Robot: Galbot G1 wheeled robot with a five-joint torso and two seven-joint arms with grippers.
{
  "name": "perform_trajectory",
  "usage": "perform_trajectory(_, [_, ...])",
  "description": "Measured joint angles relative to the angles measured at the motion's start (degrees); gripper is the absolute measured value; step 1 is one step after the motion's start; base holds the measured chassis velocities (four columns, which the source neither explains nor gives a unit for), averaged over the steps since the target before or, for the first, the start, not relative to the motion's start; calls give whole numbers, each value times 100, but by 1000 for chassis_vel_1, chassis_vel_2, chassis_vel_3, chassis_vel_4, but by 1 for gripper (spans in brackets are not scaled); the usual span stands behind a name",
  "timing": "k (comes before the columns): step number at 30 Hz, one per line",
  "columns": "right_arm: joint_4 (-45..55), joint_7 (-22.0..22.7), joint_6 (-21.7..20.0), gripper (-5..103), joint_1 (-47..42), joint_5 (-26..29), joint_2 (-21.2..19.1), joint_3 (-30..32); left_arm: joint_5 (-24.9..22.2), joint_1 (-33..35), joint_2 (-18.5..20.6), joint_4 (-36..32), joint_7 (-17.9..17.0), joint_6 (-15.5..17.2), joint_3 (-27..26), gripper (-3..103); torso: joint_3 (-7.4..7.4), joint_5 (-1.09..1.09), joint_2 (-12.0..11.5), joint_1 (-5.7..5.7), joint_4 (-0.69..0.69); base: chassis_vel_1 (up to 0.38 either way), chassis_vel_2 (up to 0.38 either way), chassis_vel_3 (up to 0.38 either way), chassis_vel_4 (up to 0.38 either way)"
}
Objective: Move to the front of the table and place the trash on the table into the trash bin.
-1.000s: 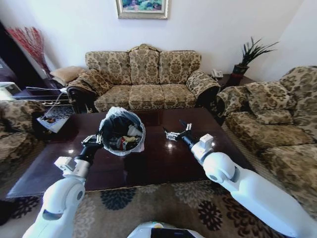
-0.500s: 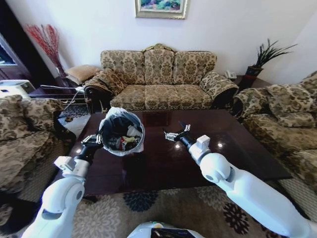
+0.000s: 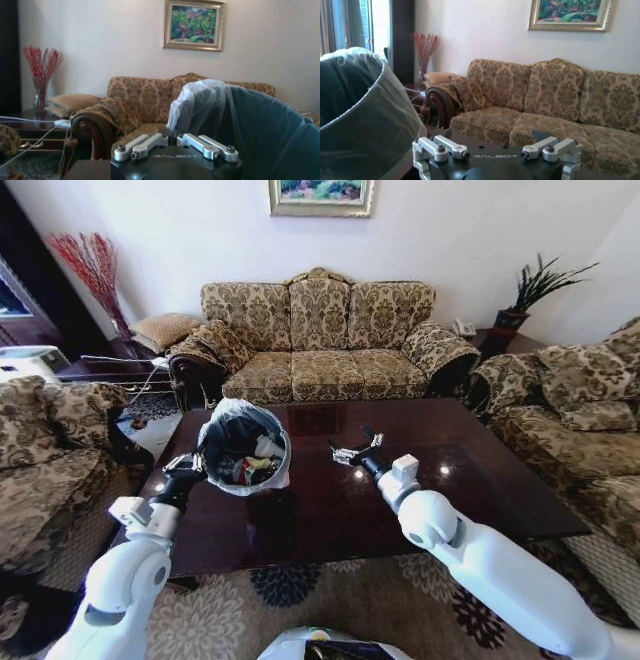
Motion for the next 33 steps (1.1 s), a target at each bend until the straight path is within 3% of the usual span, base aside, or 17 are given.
perform_trajectory(22, [72, 26, -167, 100, -129, -102, 88, 57, 40, 75, 14, -19, 10, -95, -17, 3, -8, 3, -19, -10, -6, 17, 16, 10, 9])
perform_trajectory(33, [101, 26, -185, 100, -194, -145, 120, 55, 32, 140, 12, -118, -64, -91, -22, 3, -7, 4, -20, -8, -4, 121, -113, -123, 139])
